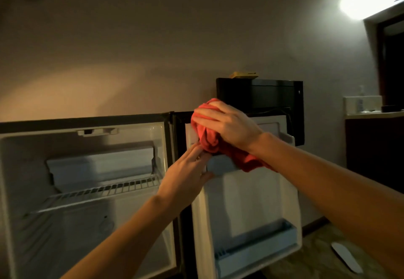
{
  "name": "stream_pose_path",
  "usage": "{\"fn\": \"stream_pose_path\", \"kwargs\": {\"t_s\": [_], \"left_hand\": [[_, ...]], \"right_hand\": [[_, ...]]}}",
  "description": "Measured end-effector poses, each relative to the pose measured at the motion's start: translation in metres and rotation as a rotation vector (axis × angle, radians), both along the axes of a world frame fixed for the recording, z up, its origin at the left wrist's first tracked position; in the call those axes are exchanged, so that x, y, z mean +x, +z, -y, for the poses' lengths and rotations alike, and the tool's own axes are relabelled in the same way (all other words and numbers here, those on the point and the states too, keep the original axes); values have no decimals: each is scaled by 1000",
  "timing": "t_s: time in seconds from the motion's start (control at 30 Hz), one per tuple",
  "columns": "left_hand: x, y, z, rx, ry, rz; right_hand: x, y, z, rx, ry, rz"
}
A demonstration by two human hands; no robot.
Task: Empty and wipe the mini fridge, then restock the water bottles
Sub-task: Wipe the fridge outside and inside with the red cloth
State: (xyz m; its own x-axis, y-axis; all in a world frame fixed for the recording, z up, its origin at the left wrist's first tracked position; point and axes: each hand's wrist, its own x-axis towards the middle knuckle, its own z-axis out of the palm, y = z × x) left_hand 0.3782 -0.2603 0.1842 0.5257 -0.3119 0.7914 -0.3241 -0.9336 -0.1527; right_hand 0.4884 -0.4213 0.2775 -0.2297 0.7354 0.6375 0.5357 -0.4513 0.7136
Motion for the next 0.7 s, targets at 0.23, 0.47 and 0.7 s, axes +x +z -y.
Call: {"fn": "stream_pose_path", "kwargs": {"t_s": [0.23,0.47,0.7], "left_hand": [[-7,-3,-9,-17,-29,-28],[-13,-1,-11,110,7,73],[13,13,57,164,4,2]], "right_hand": [[9,-6,64,124,-100,-24],[-1,-16,133,213,-173,-236],[12,-42,138,294,-327,-310]]}}
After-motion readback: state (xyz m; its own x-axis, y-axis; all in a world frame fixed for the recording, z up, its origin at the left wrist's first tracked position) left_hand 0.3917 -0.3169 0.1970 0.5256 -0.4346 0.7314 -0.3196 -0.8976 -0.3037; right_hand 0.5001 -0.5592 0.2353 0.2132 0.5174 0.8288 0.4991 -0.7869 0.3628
